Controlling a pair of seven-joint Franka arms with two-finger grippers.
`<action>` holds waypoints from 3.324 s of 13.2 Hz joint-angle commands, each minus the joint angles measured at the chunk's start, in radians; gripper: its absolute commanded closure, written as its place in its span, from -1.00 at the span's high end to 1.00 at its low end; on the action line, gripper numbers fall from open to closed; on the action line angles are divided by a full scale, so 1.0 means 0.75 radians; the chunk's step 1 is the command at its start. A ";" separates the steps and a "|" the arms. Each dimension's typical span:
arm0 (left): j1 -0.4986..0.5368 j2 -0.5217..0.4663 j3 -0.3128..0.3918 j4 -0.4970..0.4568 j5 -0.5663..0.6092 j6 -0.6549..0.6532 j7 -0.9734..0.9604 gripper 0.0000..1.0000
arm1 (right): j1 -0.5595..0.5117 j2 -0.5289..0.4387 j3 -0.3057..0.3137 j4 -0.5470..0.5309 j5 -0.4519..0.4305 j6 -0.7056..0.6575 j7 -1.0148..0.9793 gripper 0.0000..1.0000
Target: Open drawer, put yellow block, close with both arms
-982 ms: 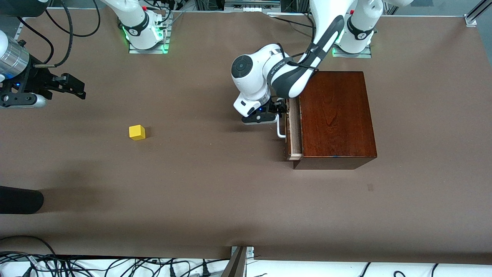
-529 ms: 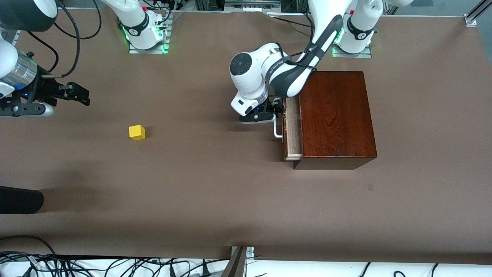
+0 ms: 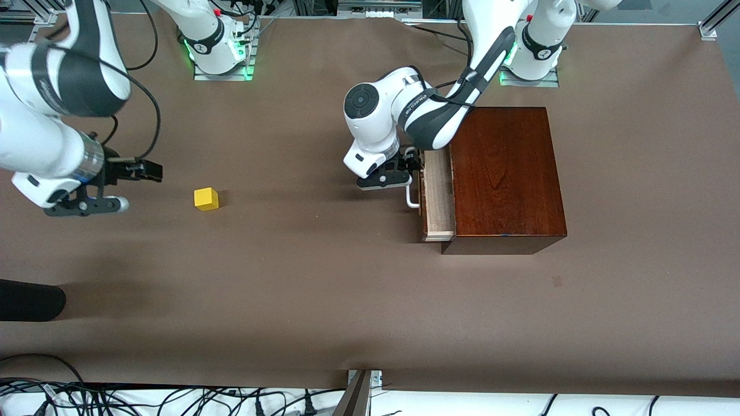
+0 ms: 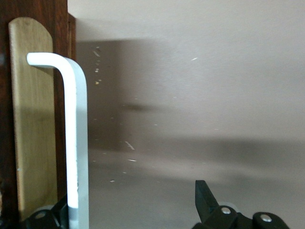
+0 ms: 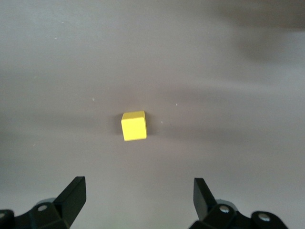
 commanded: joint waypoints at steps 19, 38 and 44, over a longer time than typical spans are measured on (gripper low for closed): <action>-0.089 0.080 -0.007 0.182 0.024 -0.138 0.113 1.00 | -0.007 0.146 0.045 -0.705 0.081 1.020 -0.009 1.00; 0.469 -0.376 0.000 0.387 -0.082 -0.688 0.685 1.00 | 0.004 0.113 0.202 -0.418 0.069 0.660 -0.040 -0.75; 0.788 -0.621 0.000 0.177 -0.251 -0.672 1.043 1.00 | 0.109 0.140 0.464 -0.008 0.046 0.301 -0.036 -0.75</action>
